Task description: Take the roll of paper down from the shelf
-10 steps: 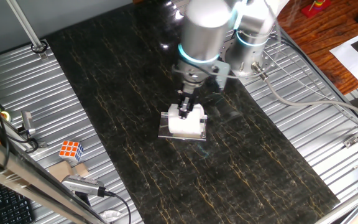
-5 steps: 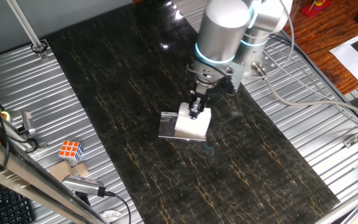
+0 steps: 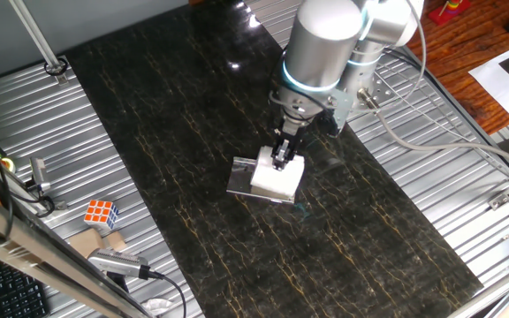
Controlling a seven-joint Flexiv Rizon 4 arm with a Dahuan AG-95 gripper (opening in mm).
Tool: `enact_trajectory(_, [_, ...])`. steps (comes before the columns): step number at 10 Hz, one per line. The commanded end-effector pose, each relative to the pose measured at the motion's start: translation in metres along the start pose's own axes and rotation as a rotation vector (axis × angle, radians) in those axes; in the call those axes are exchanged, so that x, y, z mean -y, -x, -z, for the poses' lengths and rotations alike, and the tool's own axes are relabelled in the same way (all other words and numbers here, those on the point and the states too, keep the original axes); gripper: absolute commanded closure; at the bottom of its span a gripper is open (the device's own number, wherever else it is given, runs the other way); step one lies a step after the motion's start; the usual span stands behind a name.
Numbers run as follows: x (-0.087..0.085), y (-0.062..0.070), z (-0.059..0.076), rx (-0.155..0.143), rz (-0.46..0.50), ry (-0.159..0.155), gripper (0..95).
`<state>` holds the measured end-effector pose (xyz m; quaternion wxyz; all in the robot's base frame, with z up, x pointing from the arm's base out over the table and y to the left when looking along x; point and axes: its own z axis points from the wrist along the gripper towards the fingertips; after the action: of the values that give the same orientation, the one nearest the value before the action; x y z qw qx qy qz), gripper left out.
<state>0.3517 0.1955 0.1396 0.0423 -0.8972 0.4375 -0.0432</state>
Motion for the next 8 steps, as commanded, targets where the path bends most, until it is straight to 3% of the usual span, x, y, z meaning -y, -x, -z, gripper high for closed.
enact_trajectory(1, [0.0038,0.0022,0.0053,0.009,-0.014,0.011,95.0])
enact_trajectory(8, [0.0101,0.0081,0.0083,0.011,-0.030,0.016,95.0])
